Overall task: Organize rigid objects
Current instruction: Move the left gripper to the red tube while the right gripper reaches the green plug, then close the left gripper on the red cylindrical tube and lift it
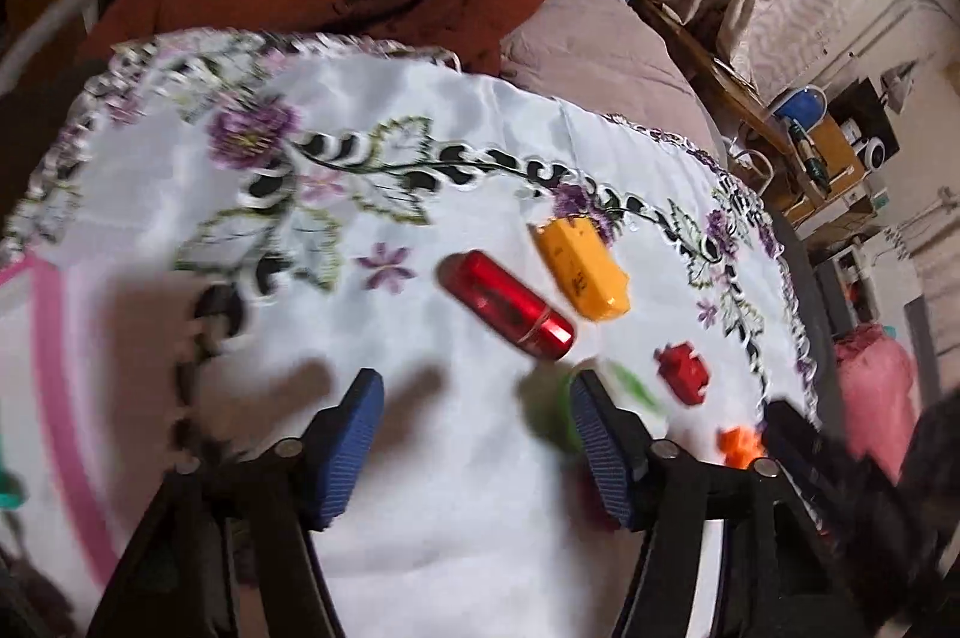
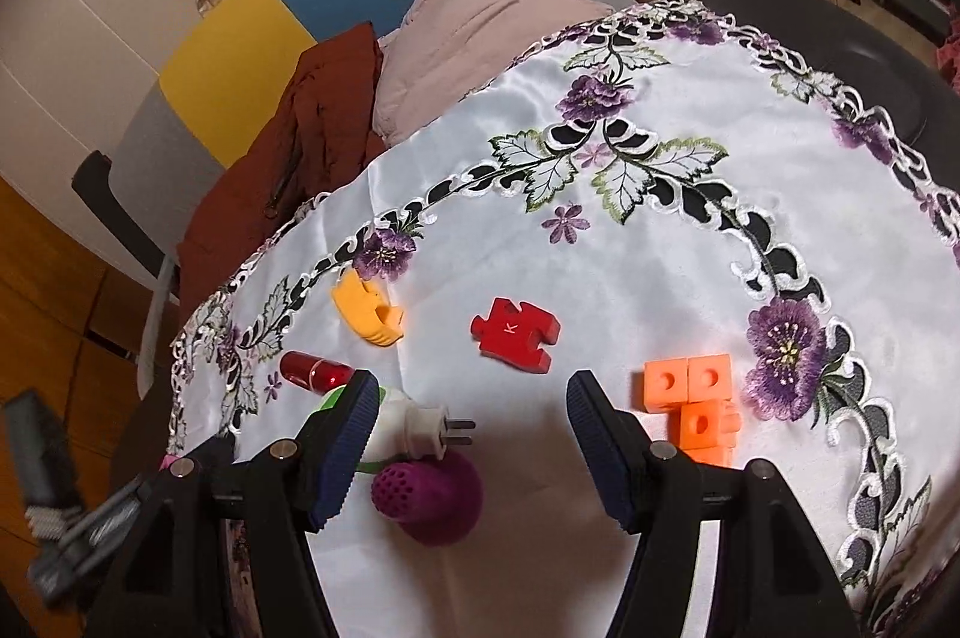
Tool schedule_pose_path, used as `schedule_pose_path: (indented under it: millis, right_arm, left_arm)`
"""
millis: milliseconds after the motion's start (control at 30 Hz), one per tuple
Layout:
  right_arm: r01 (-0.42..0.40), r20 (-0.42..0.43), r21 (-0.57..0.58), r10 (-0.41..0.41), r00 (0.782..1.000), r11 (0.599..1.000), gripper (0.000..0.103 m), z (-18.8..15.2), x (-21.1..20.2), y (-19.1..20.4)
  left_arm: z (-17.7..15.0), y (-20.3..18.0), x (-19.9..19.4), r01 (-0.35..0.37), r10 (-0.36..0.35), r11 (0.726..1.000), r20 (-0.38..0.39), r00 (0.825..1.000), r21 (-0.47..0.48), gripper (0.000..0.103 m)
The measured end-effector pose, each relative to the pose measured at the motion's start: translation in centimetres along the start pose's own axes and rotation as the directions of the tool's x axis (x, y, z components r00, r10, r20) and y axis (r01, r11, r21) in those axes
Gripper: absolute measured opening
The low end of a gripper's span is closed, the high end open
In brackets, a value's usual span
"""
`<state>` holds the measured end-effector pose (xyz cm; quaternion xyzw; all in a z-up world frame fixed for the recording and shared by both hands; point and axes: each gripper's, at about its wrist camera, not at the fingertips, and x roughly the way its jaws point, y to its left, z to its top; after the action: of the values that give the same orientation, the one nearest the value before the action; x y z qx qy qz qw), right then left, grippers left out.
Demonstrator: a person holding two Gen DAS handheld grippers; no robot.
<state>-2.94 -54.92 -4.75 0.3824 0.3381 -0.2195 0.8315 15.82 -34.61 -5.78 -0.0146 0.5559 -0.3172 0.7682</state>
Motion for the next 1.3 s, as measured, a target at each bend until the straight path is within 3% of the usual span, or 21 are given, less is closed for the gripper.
schedule_pose_path:
  millis: [167, 367, 767, 867, 933, 1100, 1300]
  right_arm:
    - [-0.021, -0.018, 0.01, 0.021, 1.0, 1.0, 0.066, 0.0, 0.3, 0.0]
    - [-0.028, -0.014, 0.024, 0.029, 0.999, 0.999, 0.066, 0.0, 0.2, -0.2]
    - [-0.033, -0.011, 0.067, 0.034, 0.999, 0.997, 0.066, 0.2, 0.2, -1.0]
    - [-0.02, -0.007, 0.058, 0.02, 1.0, 0.998, 0.066, 0.2, 0.3, -0.9]
    - [-0.011, -0.005, 0.053, 0.012, 1.0, 0.999, 0.066, 0.2, 0.3, -0.9]
    - [-0.002, -0.006, 0.076, 0.002, 1.0, 0.997, 0.066, 0.4, 0.4, -1.5]
    - [0.013, -0.023, 0.104, -0.01, 1.0, 0.995, 0.066, 0.4, 0.7, -2.1]
  left_arm:
    - [2.2, -0.4, 2.8, 0.031, -0.035, 0.995, -0.049, 0.998, -0.093, 0.048]
    - [3.6, -0.9, 4.7, 0.029, -0.041, 0.989, -0.084, 0.996, -0.142, 0.046]
    - [3.4, -2.1, 6.8, -0.063, 0.057, 0.996, -0.08, 0.995, -0.065, 0.045]
    - [3.3, -1.8, 6.7, -0.066, 0.062, 0.997, -0.076, 0.995, -0.049, 0.026]
    - [3.1, -1.2, 6.3, -0.051, 0.048, 0.998, -0.063, 0.997, -0.044, 0.026]
    - [0.8, 0.4, 2.7, -0.069, 0.069, 0.997, 0.008, 0.998, 0.04, 0.026]
    - [-5.5, 2.6, -1.2, -0.142, 0.133, 0.982, 0.078, 0.988, 0.126, 0.026]
